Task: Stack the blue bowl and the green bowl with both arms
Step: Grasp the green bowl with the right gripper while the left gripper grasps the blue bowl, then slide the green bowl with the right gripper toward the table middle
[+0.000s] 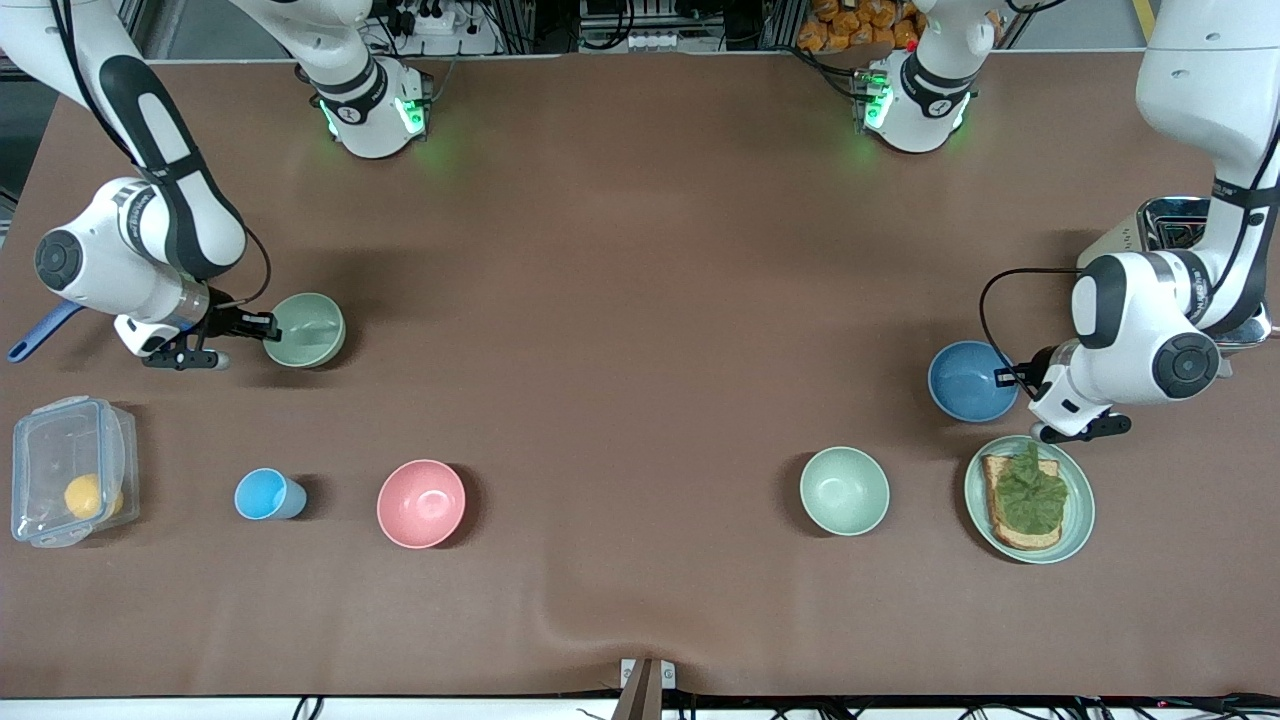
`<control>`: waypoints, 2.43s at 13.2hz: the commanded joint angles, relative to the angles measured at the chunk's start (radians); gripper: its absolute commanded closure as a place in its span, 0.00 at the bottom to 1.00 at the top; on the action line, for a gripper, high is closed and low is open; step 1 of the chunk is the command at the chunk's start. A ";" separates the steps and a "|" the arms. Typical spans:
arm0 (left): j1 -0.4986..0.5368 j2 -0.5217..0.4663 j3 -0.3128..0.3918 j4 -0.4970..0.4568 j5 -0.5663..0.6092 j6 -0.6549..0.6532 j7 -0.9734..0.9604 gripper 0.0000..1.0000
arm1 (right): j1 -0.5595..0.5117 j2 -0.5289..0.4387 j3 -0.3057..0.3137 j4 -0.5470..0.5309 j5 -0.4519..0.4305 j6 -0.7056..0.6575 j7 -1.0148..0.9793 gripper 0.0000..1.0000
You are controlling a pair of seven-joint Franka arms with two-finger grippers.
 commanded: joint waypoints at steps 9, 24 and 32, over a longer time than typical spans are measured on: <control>-0.019 -0.057 -0.119 0.204 -0.057 -0.272 -0.097 1.00 | 0.120 -0.068 0.020 0.256 0.129 -0.538 0.351 1.00; -0.078 -0.041 -0.140 0.232 -0.079 -0.274 -0.190 1.00 | 0.816 -0.091 0.020 0.222 0.260 -0.205 1.456 1.00; -0.070 -0.029 -0.139 0.229 -0.116 -0.274 -0.191 1.00 | 1.054 0.058 0.017 0.242 0.261 0.148 1.774 1.00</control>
